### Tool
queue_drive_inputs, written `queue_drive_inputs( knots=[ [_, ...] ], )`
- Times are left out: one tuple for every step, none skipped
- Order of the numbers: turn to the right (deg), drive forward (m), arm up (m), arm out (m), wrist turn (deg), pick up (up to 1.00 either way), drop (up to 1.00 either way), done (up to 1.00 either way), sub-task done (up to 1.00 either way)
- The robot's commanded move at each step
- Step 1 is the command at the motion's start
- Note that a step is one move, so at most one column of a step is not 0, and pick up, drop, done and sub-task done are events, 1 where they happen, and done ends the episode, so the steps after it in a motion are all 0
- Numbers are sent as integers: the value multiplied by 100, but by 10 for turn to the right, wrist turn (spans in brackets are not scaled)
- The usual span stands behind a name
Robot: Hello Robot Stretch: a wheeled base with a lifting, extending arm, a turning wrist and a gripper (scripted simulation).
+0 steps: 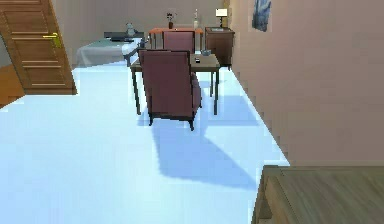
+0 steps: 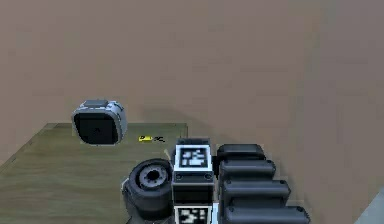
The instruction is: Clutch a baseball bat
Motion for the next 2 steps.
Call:
queue_drive_inputs(
  knots=[
    [0, 0, 0, 0, 450, 0, 0, 0, 0],
    [0, 0, 0, 0, 450, 0, 0, 0, 0]
  ],
)
